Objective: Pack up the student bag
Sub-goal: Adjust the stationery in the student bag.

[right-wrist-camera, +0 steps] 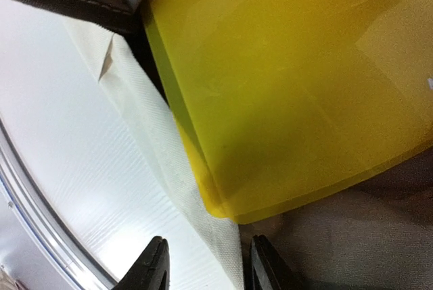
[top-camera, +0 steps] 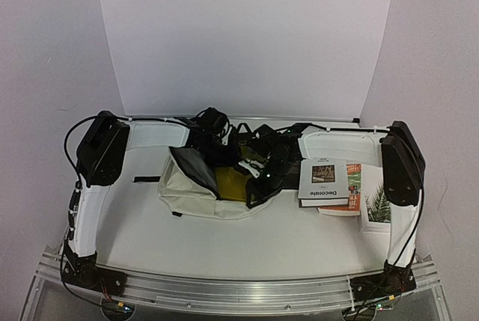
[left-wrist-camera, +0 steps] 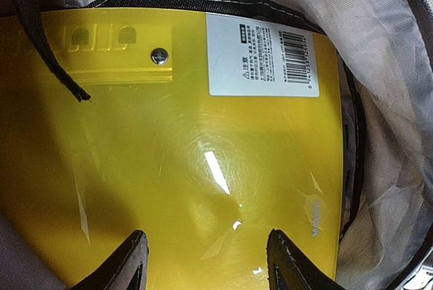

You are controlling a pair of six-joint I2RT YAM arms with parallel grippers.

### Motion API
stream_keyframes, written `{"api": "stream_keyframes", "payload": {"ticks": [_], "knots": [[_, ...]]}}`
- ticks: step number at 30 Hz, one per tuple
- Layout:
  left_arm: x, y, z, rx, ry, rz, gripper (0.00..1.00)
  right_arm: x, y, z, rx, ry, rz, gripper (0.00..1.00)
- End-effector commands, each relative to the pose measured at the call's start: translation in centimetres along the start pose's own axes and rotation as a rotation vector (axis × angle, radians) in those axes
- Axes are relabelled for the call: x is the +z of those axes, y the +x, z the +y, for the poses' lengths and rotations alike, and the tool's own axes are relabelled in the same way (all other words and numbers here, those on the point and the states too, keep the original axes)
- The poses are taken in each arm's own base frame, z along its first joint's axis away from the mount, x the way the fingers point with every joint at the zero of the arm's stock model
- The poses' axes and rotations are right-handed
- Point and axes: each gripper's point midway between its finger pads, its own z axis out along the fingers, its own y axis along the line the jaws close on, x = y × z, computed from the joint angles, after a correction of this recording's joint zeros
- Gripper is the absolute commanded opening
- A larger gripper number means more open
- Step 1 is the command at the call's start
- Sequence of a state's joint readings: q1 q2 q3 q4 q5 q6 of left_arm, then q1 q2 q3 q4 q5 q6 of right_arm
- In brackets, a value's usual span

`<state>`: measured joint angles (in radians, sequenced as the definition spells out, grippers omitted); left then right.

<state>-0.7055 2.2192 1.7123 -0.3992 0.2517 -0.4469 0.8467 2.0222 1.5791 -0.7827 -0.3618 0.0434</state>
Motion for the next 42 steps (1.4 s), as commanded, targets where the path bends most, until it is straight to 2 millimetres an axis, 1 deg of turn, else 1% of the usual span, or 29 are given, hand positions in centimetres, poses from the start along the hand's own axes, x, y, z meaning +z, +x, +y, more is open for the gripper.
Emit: {"api": "stream_keyframes", "payload": {"ticks": [1,5,11,15,20,23,25,27,29,32,35,38,39,42], "knots": [[-0.4,-1.4,0.4,-0.017,0.002,-0.031,0.6,0.6,1.3,2.1,-0.028,-0.071,0.054,0.3],[-0.2,-1.2,0.6,-0.023,0.002,-0.029,0.61,-0.1,0.8,2.8,-0.041,-0.101,0.026,0.15],[0.1,-1.0,0.9,-0.032,-0.002,-0.024,0.61,-0.5,0.6,3.6,-0.043,-0.139,0.0,0.0],[0.4,-0.7,1.6,-0.045,-0.011,-0.017,0.61,-1.4,0.6,4.7,-0.05,-0.199,-0.016,0.0],[0.4,-0.6,2.0,-0.057,-0.011,-0.025,0.61,-3.7,0.3,5.8,-0.059,-0.231,-0.064,0.0],[-0.1,-1.0,1.8,-0.053,-0.009,-0.039,0.62,-5.5,-0.6,6.2,-0.064,-0.226,-0.123,0.0],[-0.5,-1.3,1.6,-0.043,-0.01,-0.049,0.62,-6.7,-1.5,6.2,-0.066,-0.211,-0.179,0.01],[-0.9,-1.7,1.4,-0.032,-0.01,-0.059,0.63,-7.8,-2.4,6.3,-0.063,-0.196,-0.229,0.1],[-1.5,-2.0,1.2,-0.023,-0.012,-0.069,0.64,-8.9,-3.1,6.4,-0.062,-0.19,-0.274,0.16],[-2.8,-2.6,0.4,0.0,0.006,-0.087,0.66,-10.6,-4.3,5.6,-0.034,-0.12,-0.351,0.39],[-5.3,-3.8,-1.1,0.028,0.038,-0.131,0.67,-12.7,-5.4,4.0,0.01,-0.013,-0.434,0.58],[-7.7,-4.8,-2.5,0.052,0.077,-0.169,0.69,-14.8,-6.1,2.8,0.044,0.065,-0.509,0.65],[-8.9,-5.1,-3.1,0.059,0.097,-0.185,0.7,-15.5,-6.2,2.4,0.059,0.088,-0.534,0.67],[-11.5,-5.6,-4.1,0.065,0.139,-0.217,0.73,-17.4,-6.5,0.5,0.124,0.152,-0.599,0.74]]}}
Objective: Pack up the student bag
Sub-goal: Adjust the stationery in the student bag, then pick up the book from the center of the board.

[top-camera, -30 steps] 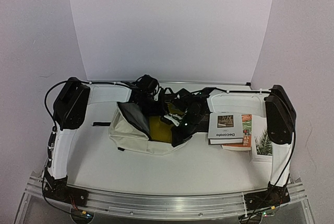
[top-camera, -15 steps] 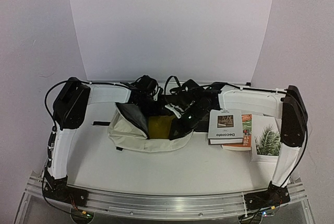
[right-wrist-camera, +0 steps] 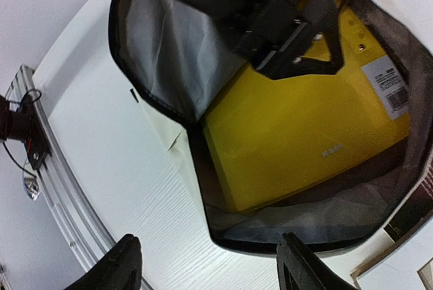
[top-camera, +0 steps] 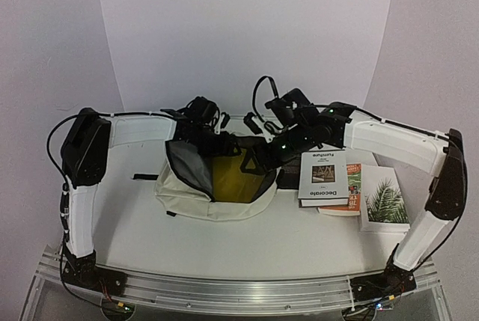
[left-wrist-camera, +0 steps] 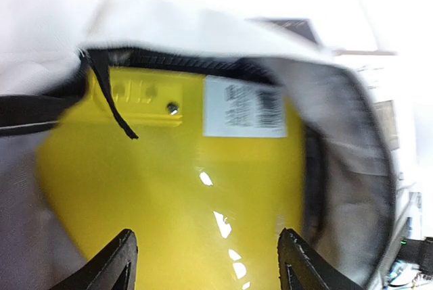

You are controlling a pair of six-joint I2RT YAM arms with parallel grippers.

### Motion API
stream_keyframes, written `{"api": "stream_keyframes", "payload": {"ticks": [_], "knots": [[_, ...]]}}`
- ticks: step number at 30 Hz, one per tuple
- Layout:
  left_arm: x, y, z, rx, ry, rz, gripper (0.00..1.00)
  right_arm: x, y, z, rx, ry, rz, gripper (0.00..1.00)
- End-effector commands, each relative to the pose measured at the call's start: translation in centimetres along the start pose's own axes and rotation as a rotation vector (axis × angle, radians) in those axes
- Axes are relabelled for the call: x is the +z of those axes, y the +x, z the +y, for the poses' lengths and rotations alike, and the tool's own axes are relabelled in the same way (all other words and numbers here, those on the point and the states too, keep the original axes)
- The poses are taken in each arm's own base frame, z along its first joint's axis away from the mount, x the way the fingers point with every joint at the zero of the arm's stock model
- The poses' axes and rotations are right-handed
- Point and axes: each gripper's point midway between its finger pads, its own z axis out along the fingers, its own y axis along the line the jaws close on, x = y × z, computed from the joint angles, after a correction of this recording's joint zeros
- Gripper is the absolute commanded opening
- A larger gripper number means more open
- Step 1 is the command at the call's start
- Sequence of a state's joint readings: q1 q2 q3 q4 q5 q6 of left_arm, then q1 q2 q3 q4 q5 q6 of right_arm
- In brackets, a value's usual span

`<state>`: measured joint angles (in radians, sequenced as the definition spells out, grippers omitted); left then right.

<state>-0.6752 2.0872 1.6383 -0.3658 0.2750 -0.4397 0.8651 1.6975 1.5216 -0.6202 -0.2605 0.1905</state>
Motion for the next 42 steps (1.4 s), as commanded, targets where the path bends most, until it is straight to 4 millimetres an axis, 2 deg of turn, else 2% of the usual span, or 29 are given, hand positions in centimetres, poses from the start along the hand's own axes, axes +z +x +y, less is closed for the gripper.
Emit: {"api": "stream_keyframes", "payload": {"ticks": [1,5,9,14,16,20,22,24,27,31,37,42], "knots": [[-7.3,-4.2,-3.7,0.055,0.103,-0.143,0.73,-4.2,-3.9,-3.1,0.078,0.156,-0.196,0.77],[-10.3,-4.6,-3.8,0.035,0.126,-0.176,0.76,-5.8,-4.3,-7.4,0.196,0.25,-0.249,0.84],[-13.5,-4.9,-3.2,0.005,0.122,-0.228,0.8,-7.3,-3.5,-12.4,0.317,0.335,-0.275,0.88],[-16.2,-4.1,-0.7,-0.014,0.009,-0.273,0.88,-9.3,-1.8,-17.1,0.433,0.463,-0.308,0.98],[-16.9,-3.5,1.0,-0.042,-0.04,-0.275,0.91,-10.0,-0.6,-18.9,0.489,0.506,-0.316,0.98],[-18.2,-2.7,3.8,-0.121,-0.082,-0.296,0.94,-10.9,2.9,-23.0,0.624,0.556,-0.297,0.98],[-18.0,-2.0,4.5,-0.152,-0.07,-0.288,0.96,-11.1,4.5,-24.6,0.678,0.568,-0.284,0.98],[-17.3,-1.6,4.4,-0.165,-0.031,-0.262,0.97,-11.0,6.5,-26.3,0.739,0.572,-0.268,0.98],[-15.6,-0.7,4.7,-0.183,-0.014,-0.207,0.97,-10.5,9.4,-28.2,0.837,0.542,-0.244,0.98],[-13.9,0.2,6.6,-0.21,-0.071,-0.172,0.97,-9.6,12.1,-29.3,0.919,0.485,-0.23,0.98],[-13.3,0.7,8.3,-0.223,-0.133,-0.163,0.96,-8.6,12.4,-29.0,0.924,0.42,-0.242,0.98],[-14.6,0.7,8.8,-0.205,-0.181,-0.188,0.96,-9.0,12.7,-29.5,0.916,0.462,-0.251,0.98]]}}
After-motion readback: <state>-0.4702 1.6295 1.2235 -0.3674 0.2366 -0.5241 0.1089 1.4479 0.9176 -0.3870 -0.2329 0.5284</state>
